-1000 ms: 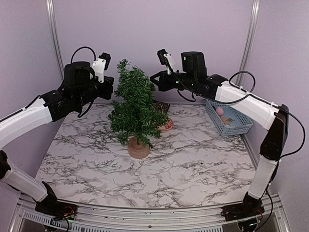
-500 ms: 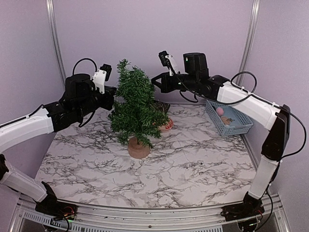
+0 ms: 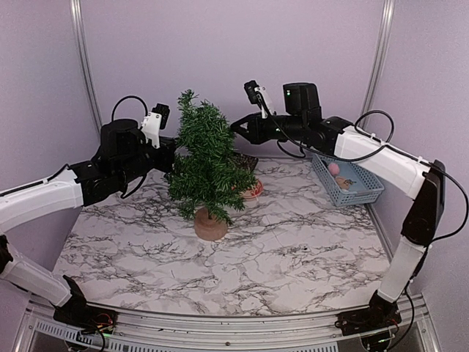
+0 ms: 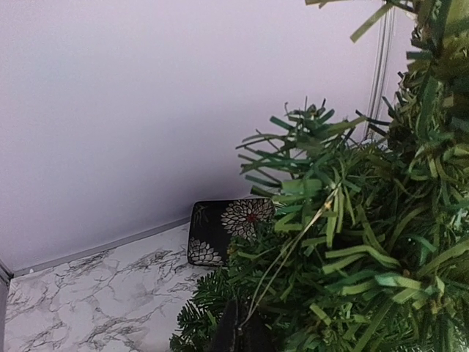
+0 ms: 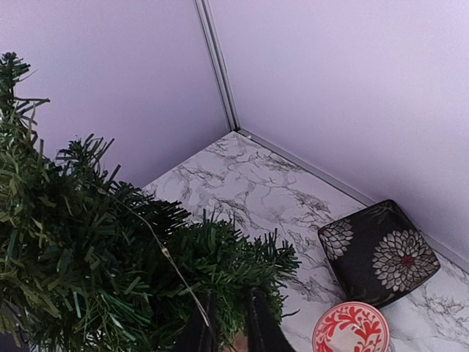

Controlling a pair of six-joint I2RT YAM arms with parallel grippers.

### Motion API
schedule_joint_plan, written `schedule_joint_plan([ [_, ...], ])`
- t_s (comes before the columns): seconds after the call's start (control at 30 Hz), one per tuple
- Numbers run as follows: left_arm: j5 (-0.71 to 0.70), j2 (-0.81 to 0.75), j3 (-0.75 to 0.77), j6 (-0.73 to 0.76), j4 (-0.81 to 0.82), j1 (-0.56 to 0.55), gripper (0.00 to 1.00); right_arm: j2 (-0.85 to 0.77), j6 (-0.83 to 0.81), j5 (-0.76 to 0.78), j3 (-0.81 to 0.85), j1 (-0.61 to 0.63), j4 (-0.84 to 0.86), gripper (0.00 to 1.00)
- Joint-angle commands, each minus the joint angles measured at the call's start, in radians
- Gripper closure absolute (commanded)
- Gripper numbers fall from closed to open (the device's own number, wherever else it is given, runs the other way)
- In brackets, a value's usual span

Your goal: Decorate the small christmas tree

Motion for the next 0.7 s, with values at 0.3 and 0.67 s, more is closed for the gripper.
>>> schedule_joint_plan([
  [0.3,0.016,-0.053,-0.025,-0.020,0.008,0.008,1.00,-0.218,0.033,-0.079,-0.191,-0.062,0.103,0.51],
  [0.67,0.010,-0.109,-0.005,-0.012,-0.036,0.011,0.72,-0.389,0.032,-0.121,-0.469,-0.084,0.146,0.33],
])
